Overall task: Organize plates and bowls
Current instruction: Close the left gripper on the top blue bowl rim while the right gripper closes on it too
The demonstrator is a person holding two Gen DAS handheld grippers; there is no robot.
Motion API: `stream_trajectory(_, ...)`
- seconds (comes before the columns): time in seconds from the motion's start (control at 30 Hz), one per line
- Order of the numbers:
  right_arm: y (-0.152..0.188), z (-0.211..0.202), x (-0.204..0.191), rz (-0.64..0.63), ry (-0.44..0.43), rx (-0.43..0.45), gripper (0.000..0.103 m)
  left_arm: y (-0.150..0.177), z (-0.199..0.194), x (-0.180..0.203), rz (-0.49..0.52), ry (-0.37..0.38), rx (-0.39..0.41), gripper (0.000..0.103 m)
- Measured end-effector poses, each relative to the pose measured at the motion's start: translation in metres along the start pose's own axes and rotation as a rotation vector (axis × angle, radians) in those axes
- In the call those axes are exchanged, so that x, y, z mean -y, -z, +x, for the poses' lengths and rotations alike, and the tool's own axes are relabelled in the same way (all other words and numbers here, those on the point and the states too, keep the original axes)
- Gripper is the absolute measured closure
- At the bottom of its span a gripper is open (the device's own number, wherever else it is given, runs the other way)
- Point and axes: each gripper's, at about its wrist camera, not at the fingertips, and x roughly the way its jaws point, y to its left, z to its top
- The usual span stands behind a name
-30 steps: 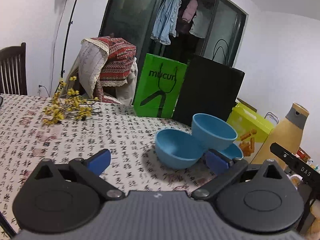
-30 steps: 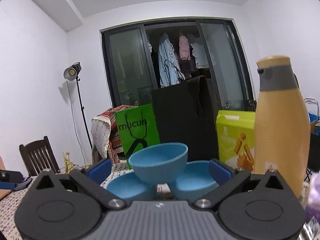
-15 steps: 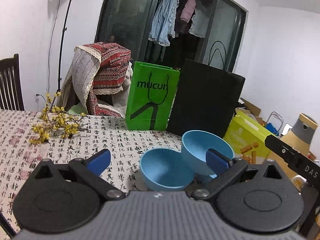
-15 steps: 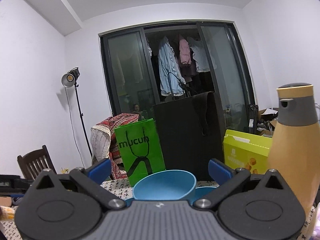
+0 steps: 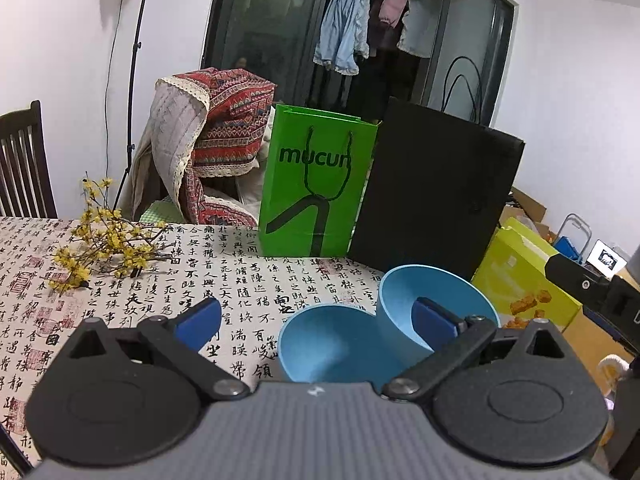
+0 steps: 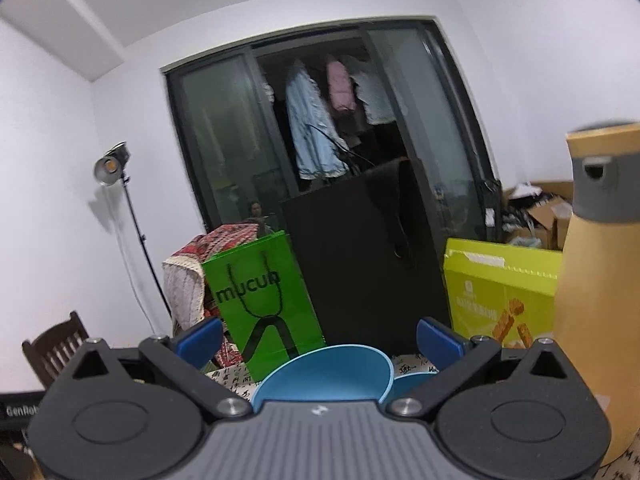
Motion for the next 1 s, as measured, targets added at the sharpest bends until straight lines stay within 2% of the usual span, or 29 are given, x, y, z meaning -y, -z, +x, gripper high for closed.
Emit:
stream_trajectory(0.4,0.028,0.058,0.032,0.079,0.049,-0.041,0.001,0.000,0.054,0.022,0.019,-0.033,-0.034,0.000)
stream_trajectory(0.67,0.042,0.079,0.054,0.100,0.035,-0.065,0.021,0.006,0.091,0.038,0.014,-0.029,-0.038,0.000)
stream_trajectory(0.8,0.046,0.085,0.056,0.098,0.036,-0.072,0.034,0.012,0.103,0.046,0.013,-0.021,-0.047,0.003)
stream_trajectory(1.0,0.052,0.093,0.053,0.084,0.071,-0.095,0.049,0.016,0.112,0.055,0.018,-0.013,-0.052,0.019)
